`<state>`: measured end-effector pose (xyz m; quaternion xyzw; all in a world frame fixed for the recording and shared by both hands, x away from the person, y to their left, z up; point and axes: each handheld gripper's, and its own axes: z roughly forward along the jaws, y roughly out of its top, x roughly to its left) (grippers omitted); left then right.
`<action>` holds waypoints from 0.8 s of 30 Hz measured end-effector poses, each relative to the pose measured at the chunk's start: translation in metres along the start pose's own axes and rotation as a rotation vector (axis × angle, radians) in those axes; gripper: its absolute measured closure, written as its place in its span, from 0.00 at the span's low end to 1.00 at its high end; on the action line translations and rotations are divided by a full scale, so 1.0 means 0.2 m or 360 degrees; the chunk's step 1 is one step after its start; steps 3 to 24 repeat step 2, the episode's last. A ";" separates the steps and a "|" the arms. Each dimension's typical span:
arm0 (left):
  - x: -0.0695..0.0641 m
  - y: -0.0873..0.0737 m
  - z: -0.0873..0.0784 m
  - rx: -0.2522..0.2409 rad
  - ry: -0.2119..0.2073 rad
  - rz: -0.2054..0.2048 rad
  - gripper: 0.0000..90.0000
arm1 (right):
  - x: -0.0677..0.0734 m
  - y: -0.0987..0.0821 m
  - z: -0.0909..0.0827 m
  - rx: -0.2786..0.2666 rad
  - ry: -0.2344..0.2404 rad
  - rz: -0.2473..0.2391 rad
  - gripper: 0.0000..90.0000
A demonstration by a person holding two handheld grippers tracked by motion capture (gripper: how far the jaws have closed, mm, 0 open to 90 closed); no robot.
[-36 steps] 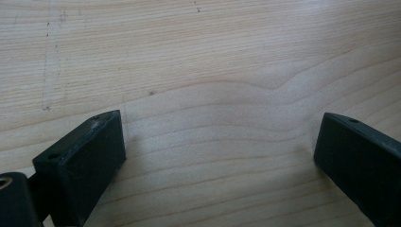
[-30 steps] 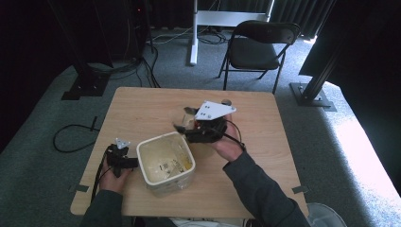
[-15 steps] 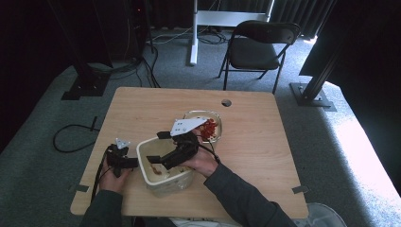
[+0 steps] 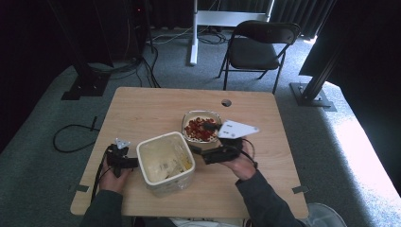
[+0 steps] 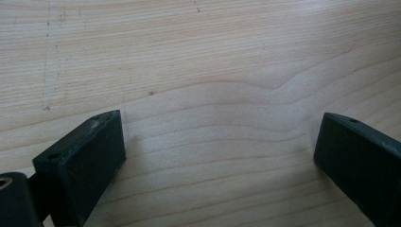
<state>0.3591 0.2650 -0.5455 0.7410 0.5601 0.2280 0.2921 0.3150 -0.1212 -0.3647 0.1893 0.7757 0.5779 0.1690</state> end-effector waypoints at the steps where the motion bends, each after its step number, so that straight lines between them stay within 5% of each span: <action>1: 0.00 0.00 0.00 -0.0001 0.0000 -0.0001 0.04 | -0.03 -0.04 -0.04 0.0027 -0.0091 -0.0005 0.18; 2: 0.00 0.00 0.00 -0.0001 0.0001 0.0000 0.04 | -0.06 -0.08 -0.08 0.0044 -0.0136 0.0027 0.20; 24: 0.00 0.00 0.00 -0.0001 0.0001 0.0000 0.04 | -0.06 -0.08 -0.08 0.0044 -0.0136 0.0027 0.20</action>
